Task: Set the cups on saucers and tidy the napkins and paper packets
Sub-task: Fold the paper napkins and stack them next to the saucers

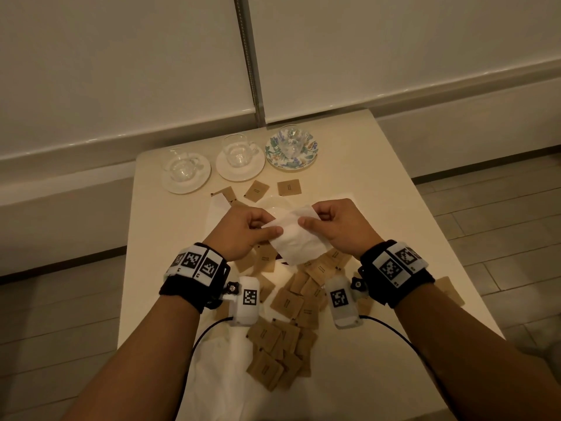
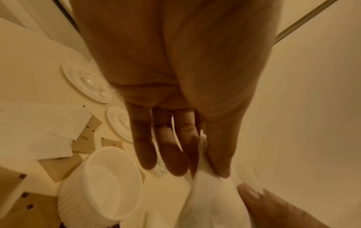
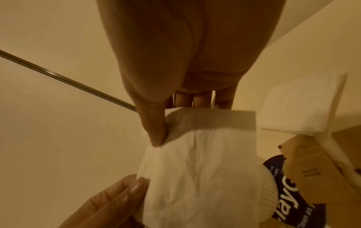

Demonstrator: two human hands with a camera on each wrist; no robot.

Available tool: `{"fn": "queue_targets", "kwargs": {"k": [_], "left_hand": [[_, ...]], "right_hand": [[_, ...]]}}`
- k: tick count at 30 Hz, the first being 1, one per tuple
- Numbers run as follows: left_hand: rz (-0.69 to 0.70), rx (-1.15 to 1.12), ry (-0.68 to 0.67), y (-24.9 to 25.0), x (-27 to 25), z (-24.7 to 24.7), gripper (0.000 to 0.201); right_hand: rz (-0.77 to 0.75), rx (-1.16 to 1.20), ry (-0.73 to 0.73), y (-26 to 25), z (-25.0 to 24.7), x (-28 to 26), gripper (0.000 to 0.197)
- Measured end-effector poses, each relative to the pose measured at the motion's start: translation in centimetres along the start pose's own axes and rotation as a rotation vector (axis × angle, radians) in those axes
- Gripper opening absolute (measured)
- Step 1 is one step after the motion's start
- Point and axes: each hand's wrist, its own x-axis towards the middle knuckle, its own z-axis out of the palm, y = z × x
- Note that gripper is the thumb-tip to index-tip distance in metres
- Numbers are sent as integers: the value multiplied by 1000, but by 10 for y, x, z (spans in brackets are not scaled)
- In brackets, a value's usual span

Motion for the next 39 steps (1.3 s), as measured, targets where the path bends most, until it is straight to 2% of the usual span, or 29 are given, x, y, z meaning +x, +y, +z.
{"fn": "queue_targets", "kwargs": {"k": [3,5,9,12,20,23,27,29,31,34,36,39], "left_hand": [[79,157,72,4,0,6,29],[125,183,47,9,0,15,38],[142,287,11,2,-5,32,13],[133,303,21,-4,-9,37,6],[144,85,77,0,-5,47,4],[127,45,112,1,0,42,5],[111,42,151,1,6,34,16],[96,60,144,1,8,32,16],[115,176,131,2,10,32,23],[217,488,8,14,16,43,53],[260,720,-118,24,22,52,49],[194,877,-276,37,32,57,20]], "right_hand": [[-10,-89,-29,5,1,-5,10],[-48,-184,-86,7,9,-8,16],[-96,-259,-156,17,24,-14,14],[-83,-286,-161,25,26,-19,17],[-60,-200,-132,30,14,-20,11],[20,-185,-122,37,1,-20,14],[73,-168,-106,47,-19,-23,17],[82,-169,-115,47,-24,-22,17],[75,-210,-138,47,-26,-19,17],[51,-324,-199,42,-25,-15,21],[-19,-427,-259,37,-22,-11,35],[-30,-552,-314,33,-23,-5,26]]}}
